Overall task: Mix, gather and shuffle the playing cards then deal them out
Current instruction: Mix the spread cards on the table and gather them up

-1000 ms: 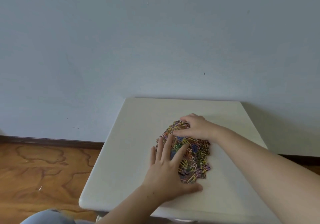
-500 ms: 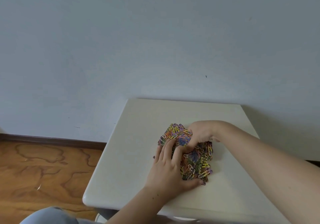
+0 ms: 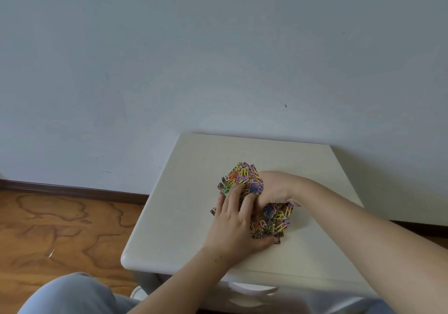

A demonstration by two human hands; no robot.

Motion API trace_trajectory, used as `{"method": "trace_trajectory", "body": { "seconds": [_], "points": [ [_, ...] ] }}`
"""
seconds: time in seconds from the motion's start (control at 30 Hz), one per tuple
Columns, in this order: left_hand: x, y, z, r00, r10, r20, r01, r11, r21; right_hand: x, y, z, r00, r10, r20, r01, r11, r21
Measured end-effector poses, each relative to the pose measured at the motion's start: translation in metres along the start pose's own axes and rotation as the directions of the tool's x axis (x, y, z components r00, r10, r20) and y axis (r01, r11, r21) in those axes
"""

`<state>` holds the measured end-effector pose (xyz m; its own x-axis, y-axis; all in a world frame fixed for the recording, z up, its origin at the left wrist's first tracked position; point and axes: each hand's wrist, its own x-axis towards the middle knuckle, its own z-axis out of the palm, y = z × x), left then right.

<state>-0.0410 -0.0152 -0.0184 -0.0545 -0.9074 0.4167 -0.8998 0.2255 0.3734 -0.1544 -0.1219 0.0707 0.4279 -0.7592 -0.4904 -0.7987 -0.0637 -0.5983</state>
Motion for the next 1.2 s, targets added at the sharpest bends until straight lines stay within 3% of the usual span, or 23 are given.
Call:
{"method": "trace_trajectory", "body": {
  "seconds": [0.3,0.6,0.8,0.9,0.97,1.07,1.2],
  "points": [
    [-0.001,0.003,-0.010,0.995,0.014,0.104,-0.015,1.000,0.005,-0.007,0.009,0.008,0.998,-0.006,0.064,-0.011,0.964,0.265],
    [-0.004,0.003,-0.011,0.995,0.102,-0.014,-0.102,0.993,-0.061,-0.009,0.023,0.005,0.983,-0.019,0.182,-0.062,0.901,0.429],
    [-0.006,-0.009,-0.028,0.993,0.112,-0.049,-0.122,0.928,-0.353,-0.008,0.041,-0.011,0.983,0.103,0.150,-0.174,0.779,0.602],
    [-0.009,-0.033,-0.037,0.983,0.182,0.018,-0.173,0.955,-0.243,-0.015,0.047,-0.020,0.964,0.170,0.203,-0.261,0.728,0.634],
    [-0.003,-0.046,-0.041,0.987,0.150,0.052,-0.139,0.975,-0.174,-0.019,0.047,-0.020,0.954,0.141,0.265,-0.283,0.712,0.643],
    [0.015,-0.050,-0.047,0.992,0.122,0.029,-0.115,0.976,-0.183,-0.020,0.043,-0.013,0.935,0.057,0.350,-0.299,0.659,0.690],
    [0.038,-0.040,-0.049,0.964,0.259,-0.057,-0.265,0.938,-0.225,-0.015,0.037,-0.010,0.921,0.007,0.390,-0.337,0.518,0.787]
  ]
}}
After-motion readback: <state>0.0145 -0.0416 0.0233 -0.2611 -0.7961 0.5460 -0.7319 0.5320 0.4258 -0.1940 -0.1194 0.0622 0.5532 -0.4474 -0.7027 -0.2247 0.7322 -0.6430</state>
